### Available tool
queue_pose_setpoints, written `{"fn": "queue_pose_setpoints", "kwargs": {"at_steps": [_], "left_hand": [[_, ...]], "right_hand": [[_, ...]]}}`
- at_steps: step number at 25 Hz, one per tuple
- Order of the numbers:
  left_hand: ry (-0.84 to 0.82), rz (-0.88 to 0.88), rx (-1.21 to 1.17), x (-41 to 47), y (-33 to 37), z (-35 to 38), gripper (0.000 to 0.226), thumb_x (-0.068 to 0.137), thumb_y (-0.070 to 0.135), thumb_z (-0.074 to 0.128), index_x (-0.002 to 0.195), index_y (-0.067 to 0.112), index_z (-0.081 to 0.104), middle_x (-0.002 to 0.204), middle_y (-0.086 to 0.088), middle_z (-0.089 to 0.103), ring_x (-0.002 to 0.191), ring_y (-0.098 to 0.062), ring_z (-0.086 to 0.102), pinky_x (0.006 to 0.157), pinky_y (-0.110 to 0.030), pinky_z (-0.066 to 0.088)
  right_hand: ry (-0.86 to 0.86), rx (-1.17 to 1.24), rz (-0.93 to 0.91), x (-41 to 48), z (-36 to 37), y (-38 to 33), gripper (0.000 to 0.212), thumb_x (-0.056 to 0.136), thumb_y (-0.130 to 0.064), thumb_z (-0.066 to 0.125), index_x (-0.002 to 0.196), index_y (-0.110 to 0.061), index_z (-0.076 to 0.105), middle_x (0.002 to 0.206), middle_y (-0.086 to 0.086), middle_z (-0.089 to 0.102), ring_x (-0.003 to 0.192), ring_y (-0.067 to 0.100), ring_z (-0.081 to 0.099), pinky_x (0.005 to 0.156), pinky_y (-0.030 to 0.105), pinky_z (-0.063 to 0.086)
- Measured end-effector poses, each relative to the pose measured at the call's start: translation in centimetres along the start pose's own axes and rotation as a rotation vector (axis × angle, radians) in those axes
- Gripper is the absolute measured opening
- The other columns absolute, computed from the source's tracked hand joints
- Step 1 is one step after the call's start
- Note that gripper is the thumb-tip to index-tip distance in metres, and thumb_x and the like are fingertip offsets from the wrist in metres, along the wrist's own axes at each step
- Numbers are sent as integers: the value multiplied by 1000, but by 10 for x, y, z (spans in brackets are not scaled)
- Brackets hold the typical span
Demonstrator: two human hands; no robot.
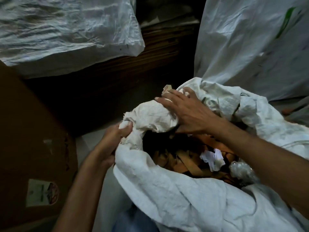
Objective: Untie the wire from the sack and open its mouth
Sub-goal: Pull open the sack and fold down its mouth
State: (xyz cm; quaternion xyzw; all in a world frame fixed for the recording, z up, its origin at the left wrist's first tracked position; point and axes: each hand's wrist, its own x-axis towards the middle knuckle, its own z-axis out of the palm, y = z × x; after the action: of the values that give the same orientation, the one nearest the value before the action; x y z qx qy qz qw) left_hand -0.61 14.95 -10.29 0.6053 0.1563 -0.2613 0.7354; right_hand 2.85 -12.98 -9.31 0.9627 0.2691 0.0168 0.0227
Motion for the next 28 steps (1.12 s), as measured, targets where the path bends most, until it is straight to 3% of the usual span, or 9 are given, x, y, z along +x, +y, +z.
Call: {"fn": "queue_pose_setpoints", "kwargs": {"at_steps": [3, 7, 9, 11, 13, 16, 20, 25, 28], "left_hand": [[-117, -82, 123, -1, 12, -6, 42, 98, 45, 55, 124, 14, 65, 110, -10, 76, 91, -20, 75, 72, -30, 60], [99, 418, 1485, 24, 50, 30, 107, 70, 85, 58, 154, 26, 28, 159, -5, 34, 141, -25, 41, 108, -50, 42], [37, 550, 1704, 38, 52, 69, 109, 76, 76, 64, 157, 16, 20, 156, -9, 35, 138, -29, 44, 105, -51, 40], [102, 554, 1721, 57, 45, 90, 82, 88, 41, 68, 152, 11, 26, 144, -14, 48, 123, -33, 56, 96, -48, 45], [114, 536, 1569, 81, 37, 79, 56, 89, 18, 61, 141, 13, 42, 131, -14, 59, 114, -36, 61, 89, -44, 47], [-69, 347, 924, 101, 45, 44, 54, 87, 12, 65, 138, 19, 50, 129, -9, 62, 117, -25, 61, 94, -39, 52], [-412, 131, 531, 112, 50, 23, 55, 82, 12, 71, 134, 26, 59, 127, -8, 68, 114, -24, 67, 86, -32, 57], [-405, 415, 1083, 114, 73, 64, 81, 78, 58, 77, 147, 35, 42, 147, 9, 50, 129, -7, 53, 106, -34, 47], [-186, 782, 1569, 128, 71, 120, 76, 89, 58, 66, 151, 26, 35, 151, 0, 45, 121, -18, 58, 88, -36, 47]], "right_hand": [[80, 37, 2, 28, -6, 26, 20, 84, -33, 65, 99, -22, 58, 89, 3, 67, 86, 31, 68, 84, 40, 44], [-328, 329, 216, 82, -39, 46, 36, 83, -50, 62, 80, -15, 70, 80, 5, 72, 76, 29, 67, 70, 45, 56], [-445, 389, 283, 92, -36, 50, 33, 82, -47, 64, 80, -15, 74, 80, 7, 73, 75, 28, 68, 73, 46, 56], [-328, 303, 278, 86, -27, 52, 34, 83, -52, 64, 92, -21, 73, 92, 5, 74, 89, 28, 68, 77, 45, 52], [-68, 48, 293, 61, -15, 54, 67, 76, -70, 58, 125, -26, 62, 120, 2, 66, 114, 28, 59, 93, 46, 42], [78, -81, 414, 11, 1, 56, 107, 67, -91, 46, 151, -24, 37, 140, 3, 54, 125, 28, 53, 104, 54, 34], [39, -13, 382, 8, -3, 84, 75, 76, -83, 48, 116, -22, 62, 102, 4, 68, 89, 28, 66, 73, 37, 41], [-221, 594, 568, 51, -10, 128, 81, 62, -88, 69, 82, -9, 70, 66, -2, 63, 62, 19, 58, 59, 33, 41], [-165, 380, 573, 47, -9, 122, 73, 70, -88, 61, 99, -22, 67, 85, -4, 70, 82, 20, 66, 72, 37, 46]]}}
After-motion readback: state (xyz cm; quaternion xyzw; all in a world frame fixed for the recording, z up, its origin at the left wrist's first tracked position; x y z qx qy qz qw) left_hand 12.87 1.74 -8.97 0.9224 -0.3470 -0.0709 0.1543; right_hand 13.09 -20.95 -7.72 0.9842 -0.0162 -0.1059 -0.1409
